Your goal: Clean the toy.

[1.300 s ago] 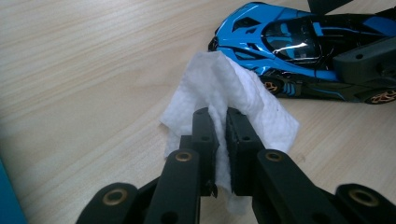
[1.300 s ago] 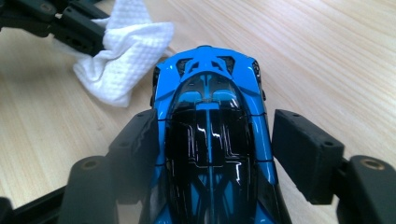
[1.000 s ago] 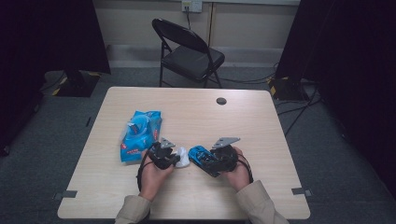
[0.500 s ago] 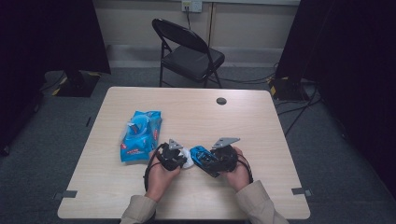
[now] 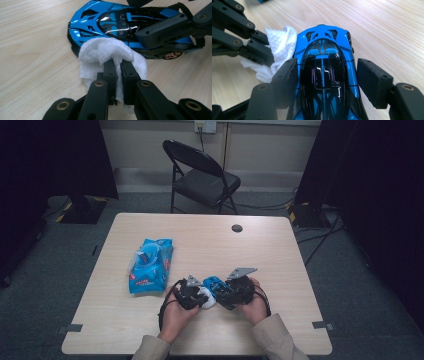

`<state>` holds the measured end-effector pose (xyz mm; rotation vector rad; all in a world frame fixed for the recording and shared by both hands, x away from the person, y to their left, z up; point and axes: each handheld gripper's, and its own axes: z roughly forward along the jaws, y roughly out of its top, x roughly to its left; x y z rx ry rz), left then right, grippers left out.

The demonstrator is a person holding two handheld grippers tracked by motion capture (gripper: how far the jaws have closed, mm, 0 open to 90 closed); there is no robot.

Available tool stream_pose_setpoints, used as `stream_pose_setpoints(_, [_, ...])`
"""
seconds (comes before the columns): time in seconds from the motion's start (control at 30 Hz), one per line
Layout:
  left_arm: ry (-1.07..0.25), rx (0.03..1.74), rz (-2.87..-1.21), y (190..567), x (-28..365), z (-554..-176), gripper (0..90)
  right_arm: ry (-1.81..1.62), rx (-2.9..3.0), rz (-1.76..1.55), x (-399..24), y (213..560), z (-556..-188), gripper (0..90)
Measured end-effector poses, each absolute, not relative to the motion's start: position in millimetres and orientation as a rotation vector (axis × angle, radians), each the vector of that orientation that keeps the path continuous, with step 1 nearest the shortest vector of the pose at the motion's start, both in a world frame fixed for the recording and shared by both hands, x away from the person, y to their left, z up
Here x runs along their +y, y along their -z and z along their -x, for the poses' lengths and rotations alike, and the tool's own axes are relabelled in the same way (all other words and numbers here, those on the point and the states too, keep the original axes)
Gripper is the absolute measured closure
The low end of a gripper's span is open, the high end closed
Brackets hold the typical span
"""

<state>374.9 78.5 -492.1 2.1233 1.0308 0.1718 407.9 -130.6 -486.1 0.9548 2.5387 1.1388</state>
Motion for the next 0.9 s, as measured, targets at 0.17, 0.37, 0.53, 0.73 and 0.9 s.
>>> stream_pose_setpoints(0.17, [-0.139, 0.995, -2.132, 492.6, 70.8, -370.6, 84.6, -1.140, 2.536, -0.962, -130.3, 486.2, -407.7, 34.7])
stream_pose_setpoints(0.37, [-0.138, 0.976, -2.141, 492.6, 62.6, -366.6, 84.6, -1.143, 2.531, -0.967, -130.4, 486.5, -407.2, 34.7])
stream_pose_setpoints(0.53, [-0.125, 0.967, -2.134, 493.4, 60.4, -364.4, 84.6, -1.142, 2.533, -0.967, -130.5, 486.4, -407.2, 34.7])
stream_pose_setpoints(0.73, [-0.119, 0.943, -2.143, 493.5, 54.6, -359.8, 84.7, -1.142, 2.533, -0.966, -130.4, 486.4, -407.2, 34.7])
stream_pose_setpoints(0.9, [-0.108, 0.931, -2.148, 493.3, 50.0, -356.7, 84.7, -1.144, 2.531, -0.970, -130.4, 486.5, -407.0, 34.7])
